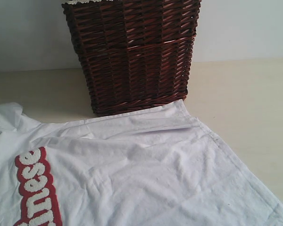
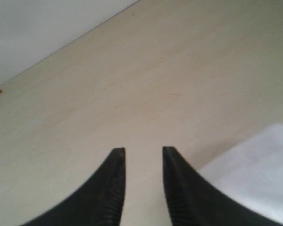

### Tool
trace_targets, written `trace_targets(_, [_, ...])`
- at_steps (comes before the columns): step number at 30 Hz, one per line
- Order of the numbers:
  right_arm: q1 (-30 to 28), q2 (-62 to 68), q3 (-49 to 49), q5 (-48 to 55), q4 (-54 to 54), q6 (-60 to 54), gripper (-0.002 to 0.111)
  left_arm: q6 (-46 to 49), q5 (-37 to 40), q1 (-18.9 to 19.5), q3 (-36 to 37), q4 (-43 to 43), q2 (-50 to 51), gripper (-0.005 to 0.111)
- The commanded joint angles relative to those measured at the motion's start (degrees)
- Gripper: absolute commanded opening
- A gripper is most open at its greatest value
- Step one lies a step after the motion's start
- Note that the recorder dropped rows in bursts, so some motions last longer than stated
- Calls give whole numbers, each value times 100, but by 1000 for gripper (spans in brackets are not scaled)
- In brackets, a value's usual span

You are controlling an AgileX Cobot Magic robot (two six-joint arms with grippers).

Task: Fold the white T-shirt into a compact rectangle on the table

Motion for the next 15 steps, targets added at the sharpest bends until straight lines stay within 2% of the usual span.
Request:
trace_targets(1, [-34, -38, 30, -70, -19, -42, 11, 203, -534, -132, -22, -867, 44, 62])
trace_targets(3, [-34, -38, 30, -70, -19, -42, 11, 303, -534, -163, -22, -1153, 44, 72])
trace_targets(6, [-34, -38, 30, -70, -19, -42, 11, 274, -251, -190, 64, -1207, 19, 73])
trace_targets(12, [-34, -38, 30, -70, -19, -42, 11, -468, 429, -163, 1082, -298, -680, 51])
trace_targets(15, [-34, -38, 30, -70, -19, -42, 11, -728, 1094, -56, 1780, 253, -1235, 41])
